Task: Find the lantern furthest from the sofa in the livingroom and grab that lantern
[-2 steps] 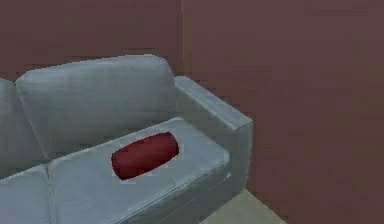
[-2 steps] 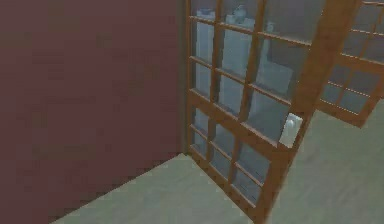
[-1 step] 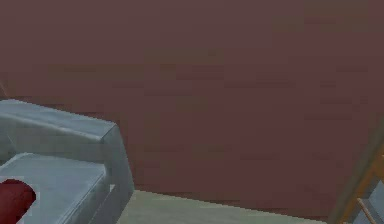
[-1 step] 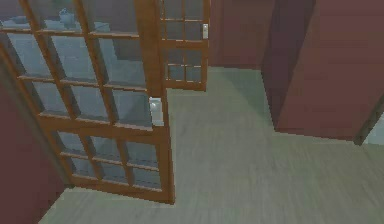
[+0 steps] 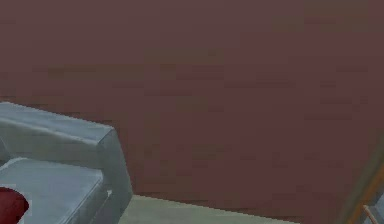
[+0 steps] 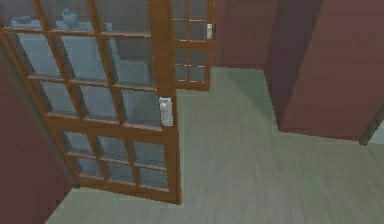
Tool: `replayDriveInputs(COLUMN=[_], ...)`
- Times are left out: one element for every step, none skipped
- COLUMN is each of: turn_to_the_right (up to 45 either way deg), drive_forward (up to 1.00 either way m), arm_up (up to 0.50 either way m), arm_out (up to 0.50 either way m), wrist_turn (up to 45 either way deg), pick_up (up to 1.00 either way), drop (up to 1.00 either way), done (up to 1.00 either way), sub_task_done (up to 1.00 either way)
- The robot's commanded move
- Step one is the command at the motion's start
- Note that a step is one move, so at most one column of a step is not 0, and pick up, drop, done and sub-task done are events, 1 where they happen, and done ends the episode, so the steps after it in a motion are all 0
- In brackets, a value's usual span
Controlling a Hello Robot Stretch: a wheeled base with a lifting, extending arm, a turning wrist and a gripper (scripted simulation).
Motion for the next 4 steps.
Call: replayDriveInputs(turn_to_the_right=[-45.0, -45.0, -45.0, -36.0], drive_forward=[0.00, 0.00, 0.00, 0.00], arm_up=[0.00, 0.00, 0.00, 0.00], arm_out=[0.00, 0.00, 0.00, 0.00], wrist_turn=[0.0, 0.0, 0.0, 0.0], pick_up=[0.00, 0.00, 0.00, 0.00], drop=[0.00, 0.00, 0.00, 0.00], done=[0.00, 0.00, 0.00, 0.00], sub_task_done=[0.00, 0.00, 0.00, 0.00])
